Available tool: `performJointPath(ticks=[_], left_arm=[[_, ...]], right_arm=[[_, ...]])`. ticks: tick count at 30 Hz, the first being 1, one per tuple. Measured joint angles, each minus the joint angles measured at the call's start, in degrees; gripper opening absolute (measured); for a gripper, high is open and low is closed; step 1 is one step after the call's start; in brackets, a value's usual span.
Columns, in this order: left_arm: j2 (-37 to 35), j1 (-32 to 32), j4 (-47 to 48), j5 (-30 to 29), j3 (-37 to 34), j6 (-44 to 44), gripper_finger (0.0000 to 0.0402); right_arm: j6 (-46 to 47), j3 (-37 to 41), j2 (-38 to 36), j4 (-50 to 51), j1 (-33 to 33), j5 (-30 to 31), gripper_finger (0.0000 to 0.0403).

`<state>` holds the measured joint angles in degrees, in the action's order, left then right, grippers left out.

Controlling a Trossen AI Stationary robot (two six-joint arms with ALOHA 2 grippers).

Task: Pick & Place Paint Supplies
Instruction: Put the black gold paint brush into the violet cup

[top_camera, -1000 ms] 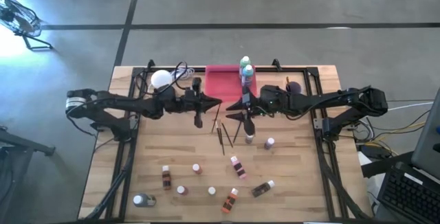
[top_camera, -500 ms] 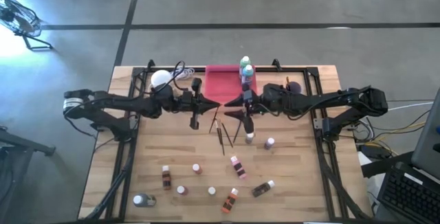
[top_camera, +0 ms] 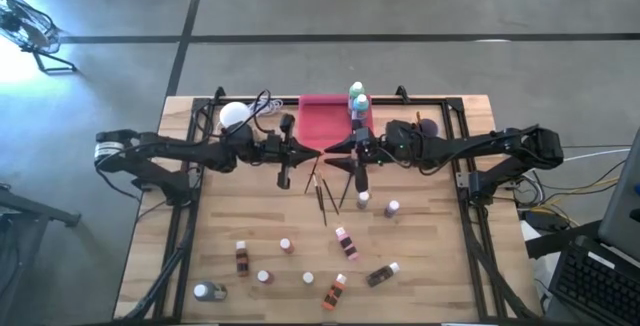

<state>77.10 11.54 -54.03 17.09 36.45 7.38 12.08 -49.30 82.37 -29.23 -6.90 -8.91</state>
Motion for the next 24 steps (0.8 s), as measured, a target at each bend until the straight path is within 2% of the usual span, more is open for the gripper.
performJointPath(ticks=[8, 24], left_arm=[[3.8, -0.1, -5.3, 0.0, 0.0, 0.6, 0.0], [4.9, -0.1, -4.9, -0.2, 1.1, 0.6, 0.0]], right_arm=[[1.2, 0.0, 2.2, -1.6, 0.0, -0.1, 0.0115], [1.2, 0.0, 2.9, -2.8, 1.0, -0.6, 0.0098]])
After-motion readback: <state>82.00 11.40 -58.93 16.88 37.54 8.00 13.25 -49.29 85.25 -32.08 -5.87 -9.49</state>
